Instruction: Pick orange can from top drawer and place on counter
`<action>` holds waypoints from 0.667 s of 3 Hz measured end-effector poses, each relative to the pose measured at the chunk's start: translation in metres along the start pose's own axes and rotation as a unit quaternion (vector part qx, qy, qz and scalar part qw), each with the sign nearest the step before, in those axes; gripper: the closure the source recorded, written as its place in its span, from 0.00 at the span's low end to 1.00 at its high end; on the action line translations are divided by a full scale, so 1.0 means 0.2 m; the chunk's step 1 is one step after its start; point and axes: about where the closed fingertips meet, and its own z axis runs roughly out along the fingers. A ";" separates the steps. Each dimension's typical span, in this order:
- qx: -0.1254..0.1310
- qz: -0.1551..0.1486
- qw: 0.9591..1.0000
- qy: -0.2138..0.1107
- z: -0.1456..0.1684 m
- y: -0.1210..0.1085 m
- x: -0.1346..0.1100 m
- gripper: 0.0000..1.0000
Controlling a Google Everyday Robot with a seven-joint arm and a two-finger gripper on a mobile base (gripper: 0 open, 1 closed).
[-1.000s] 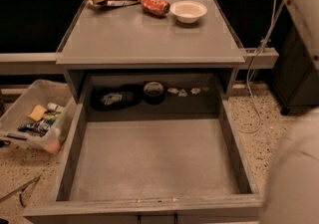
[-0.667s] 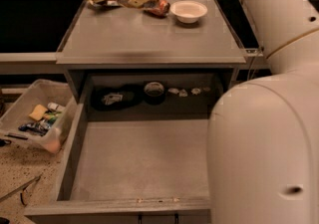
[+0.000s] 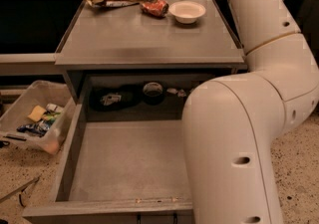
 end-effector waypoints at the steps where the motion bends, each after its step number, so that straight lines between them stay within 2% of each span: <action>1: 0.000 0.007 1.000 0.009 0.01 0.01 0.05 1.00; 2: 0.010 0.038 0.999 0.020 -0.01 0.03 0.19 1.00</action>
Offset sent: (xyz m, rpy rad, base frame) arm -0.0224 -0.0584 -0.0764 0.0190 0.0908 -0.1696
